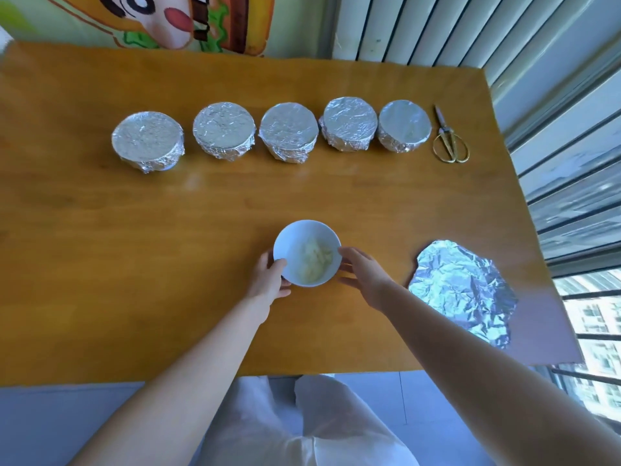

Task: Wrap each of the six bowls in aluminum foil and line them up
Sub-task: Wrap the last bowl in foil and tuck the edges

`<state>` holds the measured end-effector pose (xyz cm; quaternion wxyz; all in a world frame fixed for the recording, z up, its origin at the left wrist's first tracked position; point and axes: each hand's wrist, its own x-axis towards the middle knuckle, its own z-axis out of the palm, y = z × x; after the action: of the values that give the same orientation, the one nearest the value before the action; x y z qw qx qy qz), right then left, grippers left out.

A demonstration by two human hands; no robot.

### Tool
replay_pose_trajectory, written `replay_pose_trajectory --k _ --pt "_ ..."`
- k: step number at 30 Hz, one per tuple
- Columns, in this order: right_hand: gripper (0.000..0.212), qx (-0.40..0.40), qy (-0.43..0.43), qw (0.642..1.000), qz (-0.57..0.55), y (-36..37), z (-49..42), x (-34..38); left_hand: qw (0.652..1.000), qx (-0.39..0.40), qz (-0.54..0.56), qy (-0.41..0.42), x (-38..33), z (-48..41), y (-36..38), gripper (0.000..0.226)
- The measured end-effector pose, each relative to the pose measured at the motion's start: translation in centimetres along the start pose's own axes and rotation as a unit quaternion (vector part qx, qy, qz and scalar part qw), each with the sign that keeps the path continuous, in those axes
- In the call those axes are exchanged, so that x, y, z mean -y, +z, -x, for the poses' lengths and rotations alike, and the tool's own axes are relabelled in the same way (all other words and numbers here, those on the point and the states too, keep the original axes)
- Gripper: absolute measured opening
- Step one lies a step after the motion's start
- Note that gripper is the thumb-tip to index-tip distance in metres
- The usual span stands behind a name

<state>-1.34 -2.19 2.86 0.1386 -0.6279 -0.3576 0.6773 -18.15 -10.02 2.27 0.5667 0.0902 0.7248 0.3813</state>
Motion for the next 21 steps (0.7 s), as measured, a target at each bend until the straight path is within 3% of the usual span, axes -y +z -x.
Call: replay_pose_trajectory --k 3,5,9,14,17,21 --pt "0.04 -0.138 -0.095 0.986 0.021 0.9 -0.7 2.3 0.998 -0.057 0.021 0.013 -0.7 -0.5 -1.9 0.038" --pt "0.035 -0.177 -0.183 0.967 0.01 2.1 -0.6 4.7 0.993 -0.104 0.039 0.033 -1.5 -1.2 -3.9 0.035" --pt "0.023 -0.058 -0.272 0.96 0.04 8.5 -0.7 9.3 0.973 -0.204 0.023 0.103 -3.5 -2.7 -10.4 0.03" --pt "0.014 0.144 -0.221 0.958 0.115 18.9 -1.9 11.6 0.928 -0.281 -0.116 0.217 -7.9 -5.9 -19.6 0.032" --pt "0.015 0.195 -0.183 0.951 0.157 24.3 -3.8 11.5 0.904 -0.275 -0.189 0.267 -11.0 -8.3 -23.7 0.033" --pt "0.024 0.205 -0.154 0.95 0.178 30.9 -6.7 12.0 0.878 -0.208 -0.266 0.338 -14.9 -12.1 -27.8 0.036"
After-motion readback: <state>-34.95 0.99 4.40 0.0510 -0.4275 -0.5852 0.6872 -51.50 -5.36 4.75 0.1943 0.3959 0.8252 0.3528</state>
